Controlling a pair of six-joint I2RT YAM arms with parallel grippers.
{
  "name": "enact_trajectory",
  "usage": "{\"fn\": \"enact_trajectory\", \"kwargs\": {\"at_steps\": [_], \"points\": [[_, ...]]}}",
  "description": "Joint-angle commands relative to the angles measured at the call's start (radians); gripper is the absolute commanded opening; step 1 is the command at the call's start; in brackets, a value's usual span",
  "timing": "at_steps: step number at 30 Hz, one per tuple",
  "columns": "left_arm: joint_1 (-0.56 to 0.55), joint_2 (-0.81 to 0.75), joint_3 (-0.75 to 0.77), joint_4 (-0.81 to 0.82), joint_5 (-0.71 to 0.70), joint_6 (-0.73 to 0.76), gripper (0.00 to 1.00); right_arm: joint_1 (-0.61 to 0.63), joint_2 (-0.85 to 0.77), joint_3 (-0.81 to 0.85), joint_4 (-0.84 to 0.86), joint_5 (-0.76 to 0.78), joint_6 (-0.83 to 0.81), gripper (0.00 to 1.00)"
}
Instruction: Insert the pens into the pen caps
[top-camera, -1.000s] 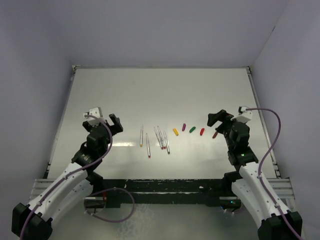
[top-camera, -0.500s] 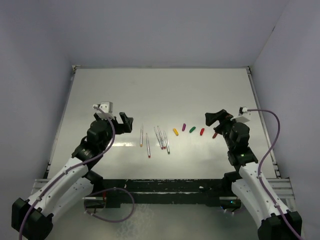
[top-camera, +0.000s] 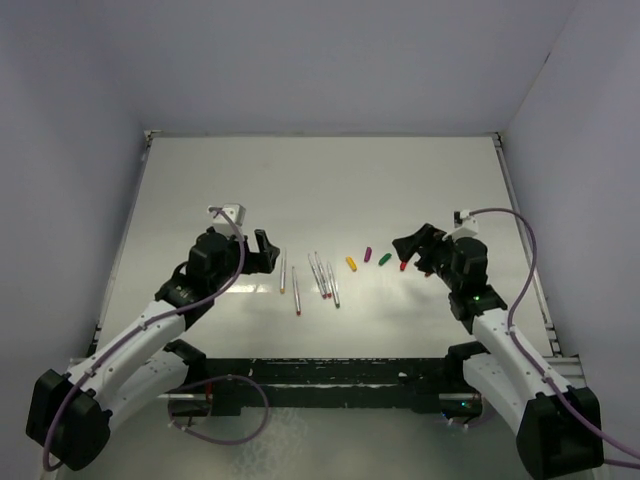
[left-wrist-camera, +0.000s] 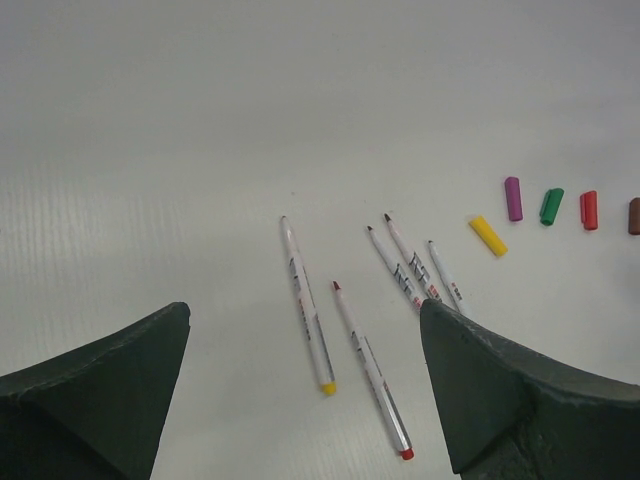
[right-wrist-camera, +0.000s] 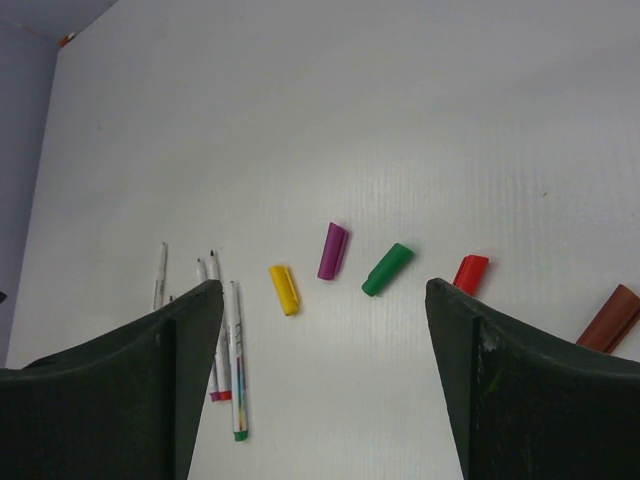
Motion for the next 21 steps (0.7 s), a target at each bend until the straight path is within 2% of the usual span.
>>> {"fn": "enact_trajectory", "kwargs": {"at_steps": [1, 2, 3, 5, 6, 9, 10, 13, 16, 17, 18, 21], "points": [[-0.006, -0.037, 0.052, 0.035, 0.045, -0.007, 0.99, 0.001, 0.017, 0.051, 0.090, -0.115, -0.035, 0.71], [-0.006, -0.039, 0.050, 0.035, 0.049, -0.004, 1.00, 0.001, 0.016, 0.051, 0.105, -0.107, -0.040, 0.66], [-0.006, -0.037, 0.051, 0.033, 0.058, -0.001, 0.99, 0.001, 0.017, 0.049, 0.121, -0.109, -0.048, 0.70], [-0.006, -0.030, 0.049, 0.026, 0.095, 0.012, 1.00, 0.001, 0.015, 0.050, 0.127, -0.105, -0.058, 0.87], [-0.006, -0.026, 0.043, 0.031, 0.122, 0.018, 1.00, 0.001, 0.013, 0.049, 0.134, -0.101, -0.059, 0.90], [-0.007, -0.012, 0.017, 0.061, 0.193, 0.013, 0.99, 0.001, -0.003, 0.036, 0.145, -0.063, -0.018, 0.89], [-0.007, -0.007, 0.006, 0.076, 0.215, 0.010, 0.96, 0.001, -0.013, 0.023, 0.156, -0.048, -0.004, 0.86], [-0.008, 0.011, -0.010, 0.100, 0.241, -0.002, 0.88, 0.001, -0.034, -0.008, 0.188, -0.029, -0.018, 0.68], [-0.027, 0.028, 0.001, 0.052, 0.200, -0.003, 0.82, 0.001, -0.035, 0.001, 0.176, -0.048, -0.043, 0.16], [-0.052, 0.031, 0.008, 0.024, 0.160, -0.001, 0.79, 0.002, -0.036, 0.004, 0.175, -0.055, -0.043, 0.08], [-0.085, 0.032, 0.019, -0.008, 0.103, 0.002, 0.77, 0.002, -0.038, 0.003, 0.175, -0.059, -0.043, 0.05], [-0.224, 0.042, 0.052, -0.101, -0.101, -0.017, 0.67, 0.009, -0.040, 0.009, 0.160, -0.043, -0.050, 0.05]]}}
